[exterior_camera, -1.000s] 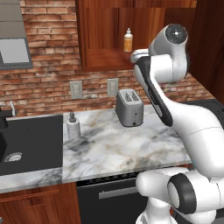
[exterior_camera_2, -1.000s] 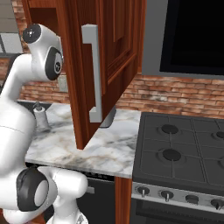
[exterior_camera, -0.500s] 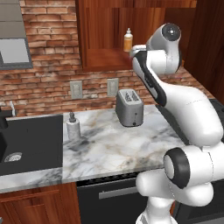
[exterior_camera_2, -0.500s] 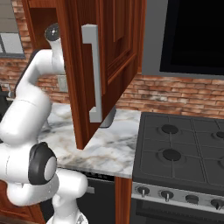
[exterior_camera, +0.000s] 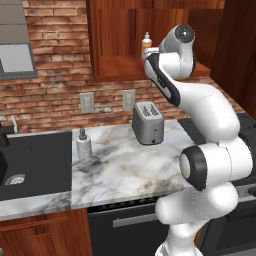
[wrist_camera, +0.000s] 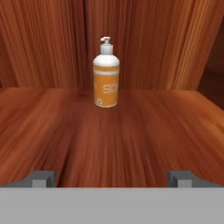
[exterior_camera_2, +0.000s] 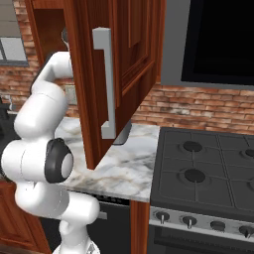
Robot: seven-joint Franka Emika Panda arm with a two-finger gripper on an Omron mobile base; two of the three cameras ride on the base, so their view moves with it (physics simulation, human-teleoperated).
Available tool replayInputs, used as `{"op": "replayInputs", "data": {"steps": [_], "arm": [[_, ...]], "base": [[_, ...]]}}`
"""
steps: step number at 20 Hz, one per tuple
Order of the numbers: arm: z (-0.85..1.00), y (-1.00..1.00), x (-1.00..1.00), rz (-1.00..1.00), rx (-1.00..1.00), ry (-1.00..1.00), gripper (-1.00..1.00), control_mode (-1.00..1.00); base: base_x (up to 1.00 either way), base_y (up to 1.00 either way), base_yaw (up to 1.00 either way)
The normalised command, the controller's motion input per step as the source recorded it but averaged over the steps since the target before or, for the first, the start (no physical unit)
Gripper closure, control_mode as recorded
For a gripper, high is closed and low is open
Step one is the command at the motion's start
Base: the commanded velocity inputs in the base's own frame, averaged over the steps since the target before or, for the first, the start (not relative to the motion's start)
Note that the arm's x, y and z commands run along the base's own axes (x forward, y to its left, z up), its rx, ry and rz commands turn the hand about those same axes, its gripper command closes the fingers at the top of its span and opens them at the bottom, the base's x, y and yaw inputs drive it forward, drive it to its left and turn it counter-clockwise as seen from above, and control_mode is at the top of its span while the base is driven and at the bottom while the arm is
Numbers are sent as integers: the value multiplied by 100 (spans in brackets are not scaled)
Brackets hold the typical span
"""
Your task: Locate and retrieve the soap dispenser and soap dispenser from the cabinet. Place them next to the sink.
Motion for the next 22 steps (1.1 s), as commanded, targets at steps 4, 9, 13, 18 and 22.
{"op": "replayInputs", "data": {"steps": [4,9,13,18,22], "arm": [[5,2,48,6,0,0,-100,-100],[5,-2,49,2,-1,0,-100,-100],[0,0,50,0,-4,0,-100,-100],[0,4,47,0,-6,0,-100,-100],[0,7,46,0,-4,0,-100,-100]], "base": [[0,0,0],[0,0,0],[0,0,0],[0,0,0],[0,0,0]]}}
